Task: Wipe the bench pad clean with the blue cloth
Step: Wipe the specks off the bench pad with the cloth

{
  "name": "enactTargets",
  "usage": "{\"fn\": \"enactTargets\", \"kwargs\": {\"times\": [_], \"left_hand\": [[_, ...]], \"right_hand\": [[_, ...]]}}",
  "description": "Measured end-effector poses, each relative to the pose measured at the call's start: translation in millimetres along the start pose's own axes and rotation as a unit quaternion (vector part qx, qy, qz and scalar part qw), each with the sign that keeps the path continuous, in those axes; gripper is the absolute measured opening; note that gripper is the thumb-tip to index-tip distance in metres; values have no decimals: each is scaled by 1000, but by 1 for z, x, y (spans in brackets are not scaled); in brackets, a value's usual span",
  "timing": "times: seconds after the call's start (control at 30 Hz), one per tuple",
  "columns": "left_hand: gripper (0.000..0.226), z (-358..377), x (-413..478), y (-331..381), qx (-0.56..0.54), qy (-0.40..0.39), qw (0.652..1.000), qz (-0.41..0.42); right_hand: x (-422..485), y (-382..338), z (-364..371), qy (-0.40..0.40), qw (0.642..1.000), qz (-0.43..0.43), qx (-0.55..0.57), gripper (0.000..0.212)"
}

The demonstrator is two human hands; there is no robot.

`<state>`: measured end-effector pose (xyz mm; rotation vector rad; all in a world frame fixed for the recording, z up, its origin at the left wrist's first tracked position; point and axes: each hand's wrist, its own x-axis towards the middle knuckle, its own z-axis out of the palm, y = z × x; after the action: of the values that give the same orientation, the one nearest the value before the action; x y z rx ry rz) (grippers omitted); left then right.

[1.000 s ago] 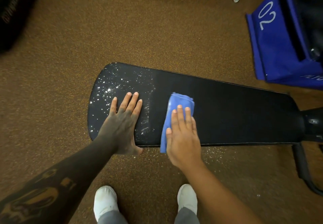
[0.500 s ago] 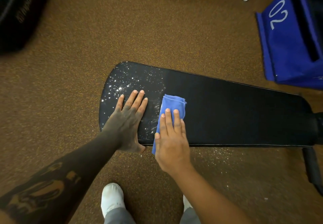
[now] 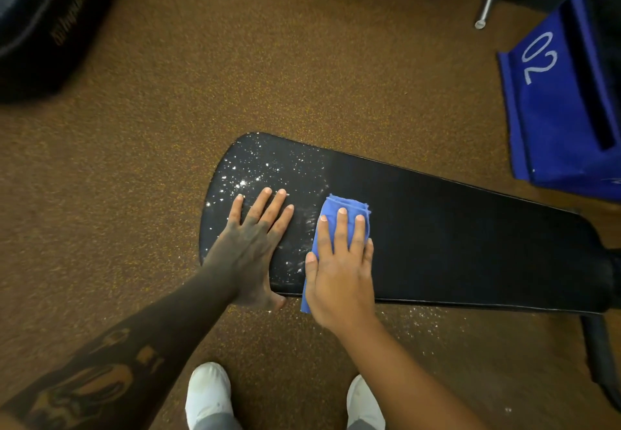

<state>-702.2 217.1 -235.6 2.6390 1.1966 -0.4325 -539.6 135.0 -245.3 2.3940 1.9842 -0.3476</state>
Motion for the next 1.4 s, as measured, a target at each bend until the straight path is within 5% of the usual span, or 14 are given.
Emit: {"fn": "enactTargets", "kwargs": {"times": [0.23, 0.4, 0.6, 0.8, 1.0, 1.17, 1.4], "left_hand": [[150, 0, 0, -1, -1, -5, 1000, -6], [151, 1, -1, -2, -14, -1, 1000, -14], [152, 2, 1, -3, -19, -5, 1000, -14], [150, 4, 0, -3, -26, 5, 1000, -13], [150, 4, 0, -3, -28, 2, 1000, -14], [150, 4, -1, -3, -32, 4, 999, -18], [151, 4, 0, -3, -30, -3, 999, -19]], "right_hand": [[65, -5, -7, 14, 999, 45, 27, 64], [58, 14, -13, -19, 995, -98, -17, 66], [122, 10, -22, -7, 999, -34, -9, 67], [76, 18, -19, -20, 991, -130, -33, 69], [132, 1, -21, -5, 999, -32, -2, 67], [90, 22, -23, -27, 984, -171, -42, 67], [130, 2, -22, -13, 994, -102, -25, 66]]}}
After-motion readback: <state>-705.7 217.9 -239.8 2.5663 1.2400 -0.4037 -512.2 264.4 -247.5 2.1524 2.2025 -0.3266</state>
